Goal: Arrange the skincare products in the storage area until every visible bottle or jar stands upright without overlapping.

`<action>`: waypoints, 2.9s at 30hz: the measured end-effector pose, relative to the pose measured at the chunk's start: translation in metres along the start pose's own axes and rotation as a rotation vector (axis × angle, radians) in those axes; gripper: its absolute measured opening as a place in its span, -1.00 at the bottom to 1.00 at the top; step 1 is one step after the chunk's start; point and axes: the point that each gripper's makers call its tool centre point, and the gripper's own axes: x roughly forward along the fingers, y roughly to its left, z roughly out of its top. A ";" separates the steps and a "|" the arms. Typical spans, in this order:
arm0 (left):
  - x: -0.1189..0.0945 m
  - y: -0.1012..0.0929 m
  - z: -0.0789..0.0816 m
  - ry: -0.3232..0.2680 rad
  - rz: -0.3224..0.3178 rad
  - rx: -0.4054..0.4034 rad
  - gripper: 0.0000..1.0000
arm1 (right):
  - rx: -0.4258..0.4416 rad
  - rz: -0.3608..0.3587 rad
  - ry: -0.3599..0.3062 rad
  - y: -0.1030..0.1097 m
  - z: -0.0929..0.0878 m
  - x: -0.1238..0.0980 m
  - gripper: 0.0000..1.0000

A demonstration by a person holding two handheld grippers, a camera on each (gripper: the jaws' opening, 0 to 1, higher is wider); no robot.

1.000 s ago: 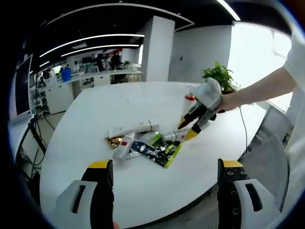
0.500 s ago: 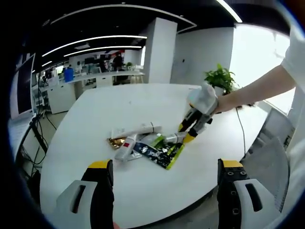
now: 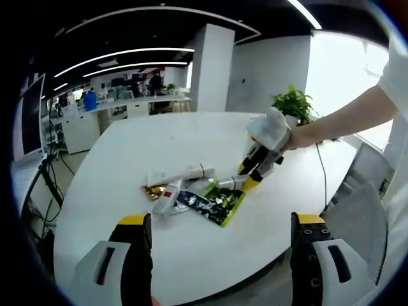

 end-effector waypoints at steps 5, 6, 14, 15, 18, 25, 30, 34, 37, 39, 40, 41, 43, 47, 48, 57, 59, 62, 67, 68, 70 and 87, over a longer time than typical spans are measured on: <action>0.000 -0.001 0.000 -0.002 -0.005 0.009 0.76 | 0.107 -0.013 -0.074 0.006 -0.002 -0.015 -0.62; 0.000 -0.002 0.000 -0.001 -0.006 0.012 0.76 | 0.133 -0.018 -0.098 0.007 -0.002 -0.019 -0.62; 0.000 -0.005 0.000 -0.002 -0.017 0.034 0.76 | 0.373 -0.028 -0.283 0.021 0.005 -0.045 -0.62; 0.000 -0.006 0.000 -0.002 -0.019 0.036 0.76 | 0.423 -0.017 -0.329 0.026 0.009 -0.050 -0.62; 0.001 -0.007 0.000 -0.002 -0.027 0.041 0.76 | 0.497 -0.005 -0.412 0.035 0.015 -0.061 -0.62; 0.001 -0.013 -0.001 0.011 -0.080 -0.005 0.80 | 0.616 0.026 -0.575 0.055 0.030 -0.091 -0.62; 0.000 -0.019 0.001 0.019 -0.125 -0.050 0.81 | 0.661 0.030 -0.639 0.061 0.034 -0.106 -0.62; 0.001 -0.028 0.007 0.021 -0.177 -0.060 0.78 | 0.688 0.048 -0.690 0.069 0.042 -0.115 -0.62; 0.002 -0.045 0.023 -0.014 -0.257 -0.114 0.78 | 0.701 0.080 -0.727 0.079 0.049 -0.120 -0.61; 0.001 -0.062 0.035 -0.024 -0.345 -0.145 0.76 | 0.702 0.092 -0.739 0.087 0.053 -0.123 -0.61; 0.001 -0.066 0.037 -0.026 -0.363 -0.152 0.75 | 0.702 0.095 -0.743 0.090 0.055 -0.124 -0.61; 0.001 -0.074 0.042 -0.026 -0.405 -0.174 0.74 | 0.700 0.102 -0.753 0.094 0.057 -0.126 -0.61; 0.002 -0.089 0.049 -0.025 -0.474 -0.208 0.73 | 0.706 0.122 -0.779 0.100 0.061 -0.131 -0.61; 0.006 -0.108 0.058 -0.025 -0.568 -0.263 0.71 | 0.721 0.159 -0.836 0.106 0.069 -0.143 -0.61; 0.007 -0.109 0.059 -0.024 -0.576 -0.267 0.71 | 0.724 0.163 -0.847 0.107 0.070 -0.146 -0.61; 0.009 -0.124 0.081 -0.051 -0.694 -0.317 0.49 | 0.753 0.250 -0.932 0.120 0.081 -0.161 -0.61; 0.011 -0.125 0.084 -0.053 -0.711 -0.338 0.48 | 0.754 0.279 -0.952 0.125 0.085 -0.164 -0.61; 0.012 -0.126 0.090 -0.068 -0.750 -0.391 0.35 | 0.759 0.330 -1.005 0.132 0.094 -0.172 -0.61; 0.011 -0.127 0.101 -0.100 -0.803 -0.429 0.01 | 0.765 0.376 -1.053 0.136 0.103 -0.181 -0.61; 0.012 -0.127 0.102 -0.099 -0.805 -0.432 -0.01 | 0.766 0.383 -1.061 0.136 0.104 -0.182 -0.61; 0.014 -0.127 0.102 -0.095 -0.810 -0.432 -0.06 | 0.768 0.401 -1.075 0.137 0.106 -0.184 -0.61; 0.016 -0.128 0.105 -0.082 -0.851 -0.439 -0.64 | 0.809 0.448 -1.111 0.135 0.107 -0.182 -0.60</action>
